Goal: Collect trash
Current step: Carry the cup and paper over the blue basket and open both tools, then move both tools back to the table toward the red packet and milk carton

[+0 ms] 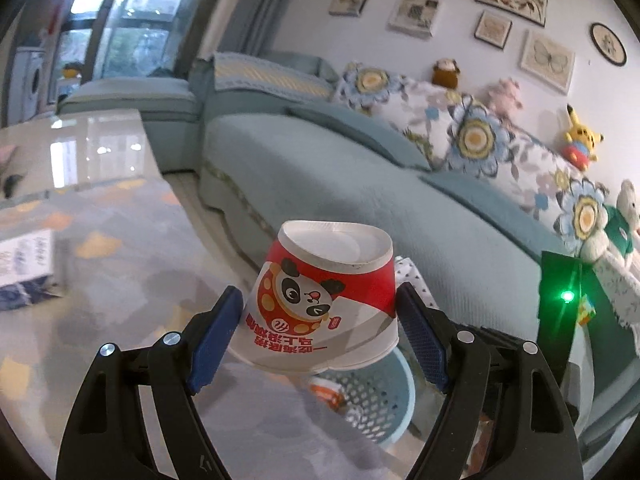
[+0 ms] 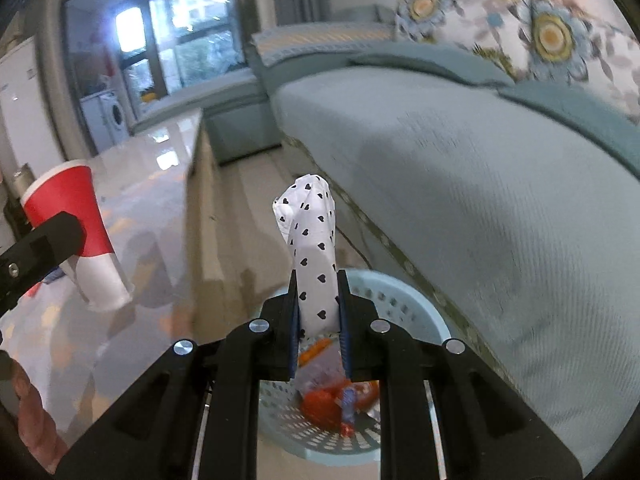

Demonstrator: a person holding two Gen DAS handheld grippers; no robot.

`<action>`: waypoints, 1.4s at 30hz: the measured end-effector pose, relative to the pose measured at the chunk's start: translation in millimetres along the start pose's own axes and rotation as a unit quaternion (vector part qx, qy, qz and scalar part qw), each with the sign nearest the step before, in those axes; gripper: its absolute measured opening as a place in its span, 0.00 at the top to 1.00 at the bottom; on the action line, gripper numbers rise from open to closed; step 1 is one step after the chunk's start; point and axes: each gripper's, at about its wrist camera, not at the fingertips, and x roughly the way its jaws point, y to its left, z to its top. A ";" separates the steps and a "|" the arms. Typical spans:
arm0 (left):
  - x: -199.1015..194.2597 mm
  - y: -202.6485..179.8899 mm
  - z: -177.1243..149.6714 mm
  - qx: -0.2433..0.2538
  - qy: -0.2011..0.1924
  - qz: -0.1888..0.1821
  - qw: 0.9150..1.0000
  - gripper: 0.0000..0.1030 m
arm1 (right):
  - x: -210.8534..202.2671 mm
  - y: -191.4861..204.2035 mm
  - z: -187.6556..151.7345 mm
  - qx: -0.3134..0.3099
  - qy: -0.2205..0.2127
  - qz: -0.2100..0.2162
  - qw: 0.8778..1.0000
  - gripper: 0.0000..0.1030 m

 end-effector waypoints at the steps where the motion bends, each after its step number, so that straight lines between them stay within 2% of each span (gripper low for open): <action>1: 4.3 -1.5 -1.0 -0.002 0.004 -0.002 1.000 0.26 | 7.6 -7.1 -3.7 0.010 0.012 -0.006 1.000 0.87; 7: 32.8 -2.4 -7.1 -0.022 0.032 -0.016 0.999 0.25 | 42.1 -35.2 -23.9 0.053 0.061 -0.033 0.996 0.85; 13: 47.3 3.6 -13.2 -0.045 0.057 -0.033 0.997 0.26 | 63.6 -64.5 -41.0 0.120 0.096 -0.020 0.988 0.83; 16: 47.7 3.9 -13.0 -0.045 0.058 -0.035 0.997 0.18 | 67.5 -69.5 -47.7 0.130 0.103 -0.030 0.986 0.67; 17: 48.3 5.2 -14.0 -0.047 0.061 -0.037 0.996 0.18 | 68.4 -71.4 -48.9 0.134 0.103 -0.030 0.985 0.58; 18: 48.5 5.5 -14.3 -0.050 0.061 -0.039 0.996 0.18 | 67.8 -71.6 -48.2 0.136 0.102 -0.030 0.985 0.57; 25: 46.6 17.7 -15.2 -0.084 0.057 -0.047 0.994 0.18 | 66.0 -73.2 -47.5 0.141 0.098 -0.031 0.985 0.57; 35: 42.7 19.8 -13.3 -0.088 0.047 -0.047 0.994 0.18 | 53.4 -67.9 -40.3 0.140 0.082 -0.028 0.986 0.57; 38: 30.1 24.7 -12.3 -0.095 0.035 -0.049 0.994 0.18 | 37.1 -64.3 -28.4 0.138 0.058 -0.024 0.988 0.57; 42: -13.1 41.9 -3.2 -0.087 0.002 -0.026 0.996 0.19 | 10.4 -46.8 -8.4 0.127 0.023 -0.001 0.992 0.57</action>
